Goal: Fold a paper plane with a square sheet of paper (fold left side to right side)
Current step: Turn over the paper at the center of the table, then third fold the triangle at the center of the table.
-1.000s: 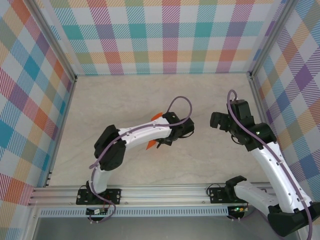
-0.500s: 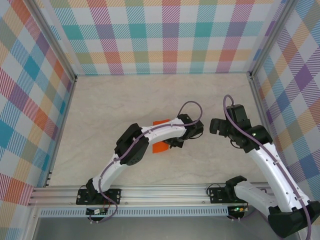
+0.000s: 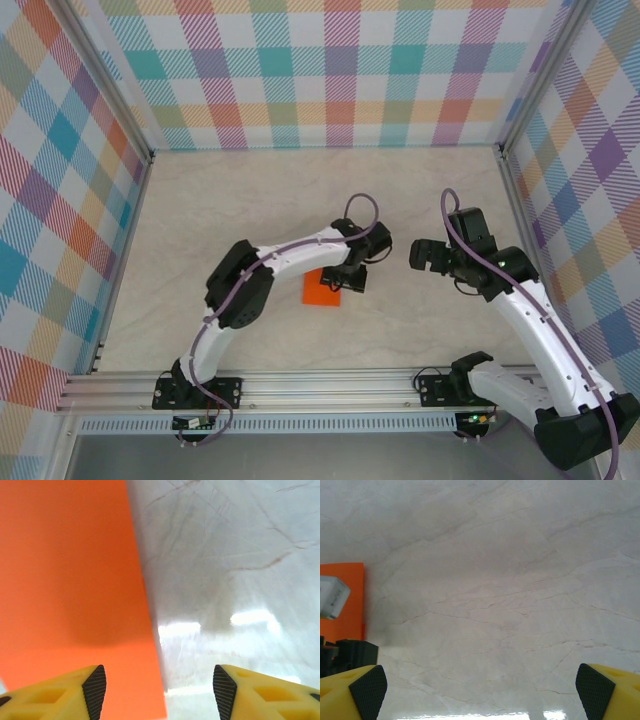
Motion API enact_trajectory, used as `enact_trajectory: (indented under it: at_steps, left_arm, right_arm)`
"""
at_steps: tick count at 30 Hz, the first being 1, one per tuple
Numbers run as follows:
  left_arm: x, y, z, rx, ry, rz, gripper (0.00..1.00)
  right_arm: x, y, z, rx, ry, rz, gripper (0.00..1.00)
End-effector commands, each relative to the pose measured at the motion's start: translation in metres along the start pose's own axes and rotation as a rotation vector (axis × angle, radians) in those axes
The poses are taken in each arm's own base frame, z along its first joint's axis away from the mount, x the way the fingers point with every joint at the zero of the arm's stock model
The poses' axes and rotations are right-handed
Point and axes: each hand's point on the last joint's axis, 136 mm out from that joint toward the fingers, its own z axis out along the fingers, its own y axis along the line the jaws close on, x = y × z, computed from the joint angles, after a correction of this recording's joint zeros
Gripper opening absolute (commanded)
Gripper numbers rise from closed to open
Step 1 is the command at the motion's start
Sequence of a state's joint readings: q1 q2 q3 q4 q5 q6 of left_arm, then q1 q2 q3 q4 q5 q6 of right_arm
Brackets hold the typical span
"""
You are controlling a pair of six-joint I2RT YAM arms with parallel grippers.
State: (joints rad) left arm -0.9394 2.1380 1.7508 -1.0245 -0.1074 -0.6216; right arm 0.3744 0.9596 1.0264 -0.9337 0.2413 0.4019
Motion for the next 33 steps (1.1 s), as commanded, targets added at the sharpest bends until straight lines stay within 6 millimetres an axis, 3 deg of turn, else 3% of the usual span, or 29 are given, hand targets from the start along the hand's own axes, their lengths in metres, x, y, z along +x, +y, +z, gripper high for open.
enact_trajectory:
  at_steps: [1,6,9,14,18,20,26,33]
  left_arm:
    - [-0.021,0.000,-0.053,0.218,-0.116,-0.055,0.66]
    - [-0.023,0.047,-0.077,0.327,-0.198,-0.141,0.73]
    - [-0.022,0.079,-0.084,0.420,-0.237,-0.215,0.76]
    - [-0.012,0.123,-0.079,0.593,-0.257,-0.340,0.77]
    - [-0.009,0.127,-0.065,0.723,-0.236,-0.378,0.77]
    - [-0.012,0.123,-0.055,0.776,-0.229,-0.390,0.76]
    - [-0.017,0.113,-0.030,0.822,-0.172,-0.404,0.75]
    - [-0.026,0.108,-0.004,0.811,-0.114,-0.432,0.75]
  right_arm:
    - [0.002,0.020,0.002,-0.112,0.022,-0.004,1.00]
    - [0.001,0.071,0.003,-0.379,0.071,-0.004,1.00]
    - [0.001,0.107,0.014,-0.549,0.139,0.035,0.84]
    - [0.013,0.165,0.064,-0.636,0.290,0.045,0.55]
    - [0.015,0.193,0.111,-0.633,0.335,0.058,0.29]
    - [0.013,0.199,0.134,-0.624,0.335,0.080,0.23]
    - [0.010,0.204,0.178,-0.565,0.336,0.074,0.13]
    - [0.012,0.212,0.206,-0.550,0.370,0.057,0.08]
